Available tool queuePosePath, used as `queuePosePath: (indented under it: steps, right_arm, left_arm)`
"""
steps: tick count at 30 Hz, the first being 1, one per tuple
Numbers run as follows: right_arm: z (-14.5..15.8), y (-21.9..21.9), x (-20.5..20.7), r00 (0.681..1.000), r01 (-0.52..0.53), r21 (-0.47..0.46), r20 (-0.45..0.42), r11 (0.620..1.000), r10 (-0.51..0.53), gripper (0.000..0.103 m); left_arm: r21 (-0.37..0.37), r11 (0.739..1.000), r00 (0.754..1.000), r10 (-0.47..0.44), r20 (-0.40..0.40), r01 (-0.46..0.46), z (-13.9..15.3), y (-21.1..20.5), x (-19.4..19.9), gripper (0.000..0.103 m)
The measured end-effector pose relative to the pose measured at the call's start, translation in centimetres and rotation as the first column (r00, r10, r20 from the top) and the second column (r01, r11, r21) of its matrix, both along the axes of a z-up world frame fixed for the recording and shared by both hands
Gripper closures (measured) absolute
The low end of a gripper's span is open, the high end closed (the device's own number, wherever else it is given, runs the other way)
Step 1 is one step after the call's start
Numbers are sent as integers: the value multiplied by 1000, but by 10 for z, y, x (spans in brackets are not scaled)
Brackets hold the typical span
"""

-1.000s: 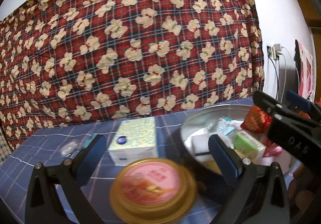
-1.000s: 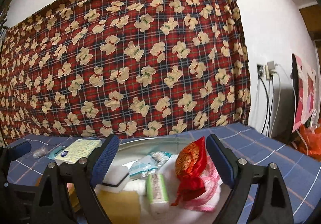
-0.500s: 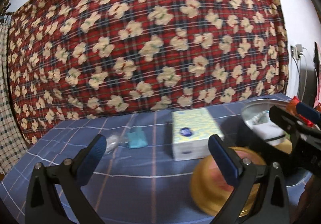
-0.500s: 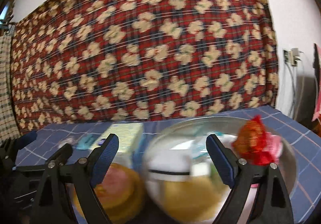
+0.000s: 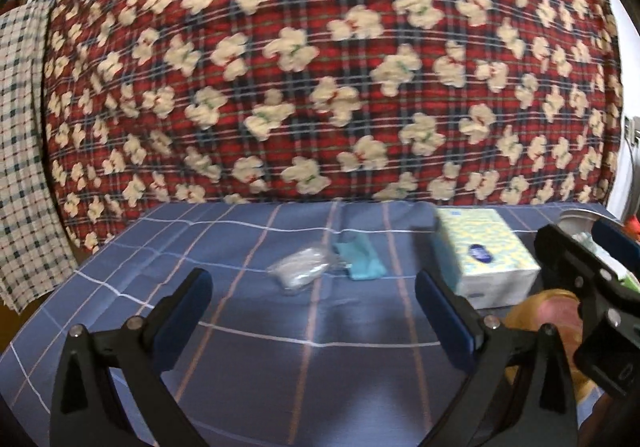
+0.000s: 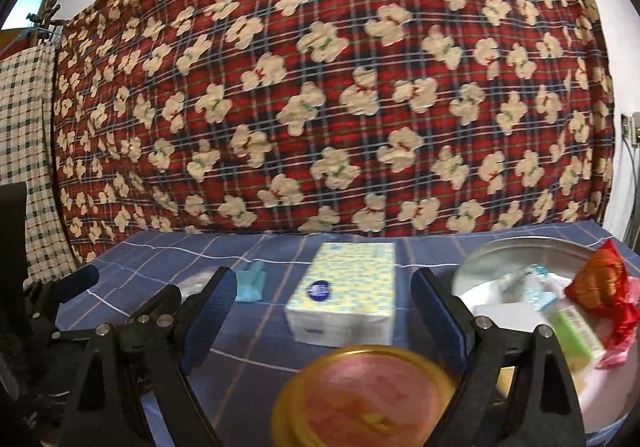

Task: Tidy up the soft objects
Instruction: 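Move both tools back toward the clear bag and teal cloth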

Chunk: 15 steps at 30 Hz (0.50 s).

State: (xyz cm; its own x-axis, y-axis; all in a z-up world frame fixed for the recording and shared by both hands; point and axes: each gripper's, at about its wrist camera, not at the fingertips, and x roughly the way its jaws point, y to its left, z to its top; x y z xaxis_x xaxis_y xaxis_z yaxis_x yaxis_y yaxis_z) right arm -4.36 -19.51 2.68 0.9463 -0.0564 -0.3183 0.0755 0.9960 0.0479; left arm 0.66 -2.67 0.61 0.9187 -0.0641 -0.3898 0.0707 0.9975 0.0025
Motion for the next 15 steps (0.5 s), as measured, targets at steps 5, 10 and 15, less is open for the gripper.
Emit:
queuePosePath:
  steps: [5,10,15]
  right_arm:
    - [-2,19,13,999,-26,22,-18,999,27,12]
    - [-4,37,26,998,-44,34,-36,998,45,12]
    - [-6,50,37,997,-47,45,-53,998,50,12]
  left_arm:
    - [4,999,999,33,-18,-33,-2,17,9,1]
    - [11,998,998,54,-32,-54,-4,30,16,1]
    - [18,997,996,75,-46,-74,-5,41,23,1]
